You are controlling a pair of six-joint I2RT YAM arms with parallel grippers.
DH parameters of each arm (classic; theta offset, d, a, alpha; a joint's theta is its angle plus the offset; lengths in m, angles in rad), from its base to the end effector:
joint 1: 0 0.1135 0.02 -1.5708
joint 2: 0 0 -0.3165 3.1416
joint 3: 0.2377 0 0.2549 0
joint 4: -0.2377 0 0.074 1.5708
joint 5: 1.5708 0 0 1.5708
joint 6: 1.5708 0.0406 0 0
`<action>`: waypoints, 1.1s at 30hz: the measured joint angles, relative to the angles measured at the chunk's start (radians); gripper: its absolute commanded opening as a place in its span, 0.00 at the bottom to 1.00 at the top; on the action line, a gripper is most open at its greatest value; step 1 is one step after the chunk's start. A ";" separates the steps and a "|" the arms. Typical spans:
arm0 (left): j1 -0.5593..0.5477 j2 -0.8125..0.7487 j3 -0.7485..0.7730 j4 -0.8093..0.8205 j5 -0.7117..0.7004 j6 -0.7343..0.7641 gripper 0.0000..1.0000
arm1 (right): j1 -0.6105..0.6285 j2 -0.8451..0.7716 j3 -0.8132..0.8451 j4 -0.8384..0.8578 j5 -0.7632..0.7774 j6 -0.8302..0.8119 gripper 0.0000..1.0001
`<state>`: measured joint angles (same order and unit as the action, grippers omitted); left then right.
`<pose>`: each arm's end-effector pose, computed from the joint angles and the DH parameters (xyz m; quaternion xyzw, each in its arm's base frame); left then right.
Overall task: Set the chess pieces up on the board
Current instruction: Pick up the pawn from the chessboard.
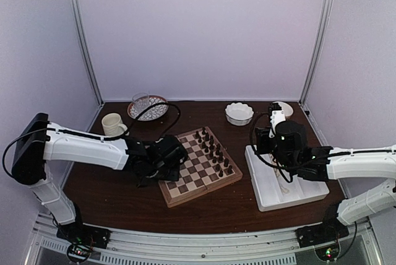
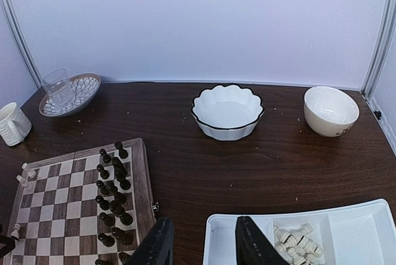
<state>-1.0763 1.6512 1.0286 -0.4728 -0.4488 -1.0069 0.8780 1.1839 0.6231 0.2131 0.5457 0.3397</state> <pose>0.1732 -0.2841 0.2350 -0.0195 0.9488 -0.0890 0.3026 0.1724 0.1747 0.2886 -0.0605 0.8012 0.1352 0.5797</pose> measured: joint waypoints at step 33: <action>0.070 0.199 0.175 -0.218 0.028 -0.100 0.31 | 0.000 0.000 0.000 0.000 -0.007 -0.001 0.37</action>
<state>-1.0061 1.8503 1.2034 -0.6907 -0.4206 -1.1069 0.8780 1.1843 0.6231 0.2134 0.5385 0.3386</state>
